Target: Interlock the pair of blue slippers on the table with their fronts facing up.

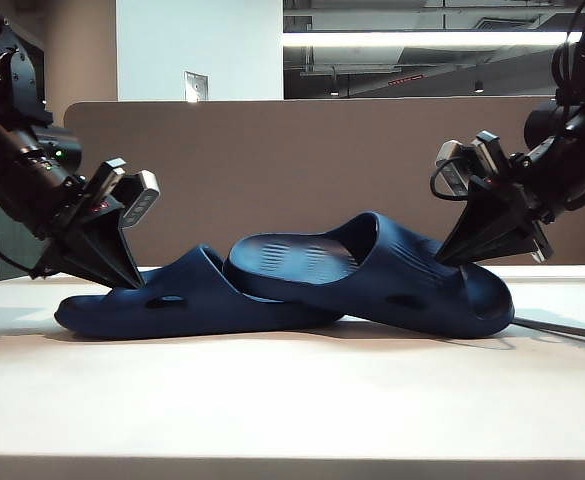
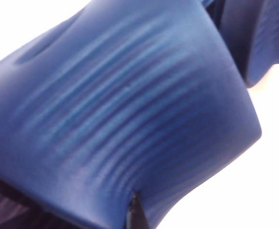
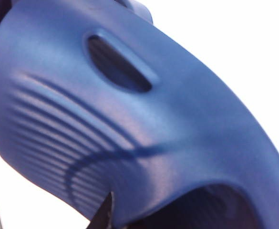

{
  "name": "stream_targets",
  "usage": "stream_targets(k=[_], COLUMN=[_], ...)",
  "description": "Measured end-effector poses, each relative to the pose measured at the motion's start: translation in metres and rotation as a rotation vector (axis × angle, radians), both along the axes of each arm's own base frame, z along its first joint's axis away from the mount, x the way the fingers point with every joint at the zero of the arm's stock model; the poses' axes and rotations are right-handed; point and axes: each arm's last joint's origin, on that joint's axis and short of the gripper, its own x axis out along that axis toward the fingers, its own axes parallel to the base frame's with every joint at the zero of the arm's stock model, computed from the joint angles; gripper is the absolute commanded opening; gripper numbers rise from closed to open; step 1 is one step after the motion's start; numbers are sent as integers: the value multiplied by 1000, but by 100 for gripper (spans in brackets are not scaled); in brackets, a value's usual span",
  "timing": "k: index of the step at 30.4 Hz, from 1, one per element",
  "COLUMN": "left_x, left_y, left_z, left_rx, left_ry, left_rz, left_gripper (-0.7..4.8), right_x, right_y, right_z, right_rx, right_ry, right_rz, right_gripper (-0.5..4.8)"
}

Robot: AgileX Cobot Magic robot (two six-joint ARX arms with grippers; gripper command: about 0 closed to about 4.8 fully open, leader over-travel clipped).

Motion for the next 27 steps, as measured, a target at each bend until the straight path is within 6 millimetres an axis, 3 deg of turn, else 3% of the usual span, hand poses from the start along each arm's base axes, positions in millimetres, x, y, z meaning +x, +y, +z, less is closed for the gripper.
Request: stream_targets(k=[9,12,16,20,27], left_x=[5,7,8,9,10], left_y=[-3,-3,-2,-1,3], left_z=[9,10,11,11,10], left_rx=[43,44,57,80,93], left_ry=[-2,-6,-9,-7,9], left_rz=[29,44,56,77,111], left_gripper=[5,95,121,233,268], right_x=[1,1,1,3,4], right_y=[5,8,9,9,9], right_z=[1,1,1,-3,-4], right_rx=[-24,-29,-32,-30,-28], right_ry=[-16,-20,-24,-19,-22], right_rz=[5,9,12,13,14], right_gripper=[-5,-5,-5,-5,15])
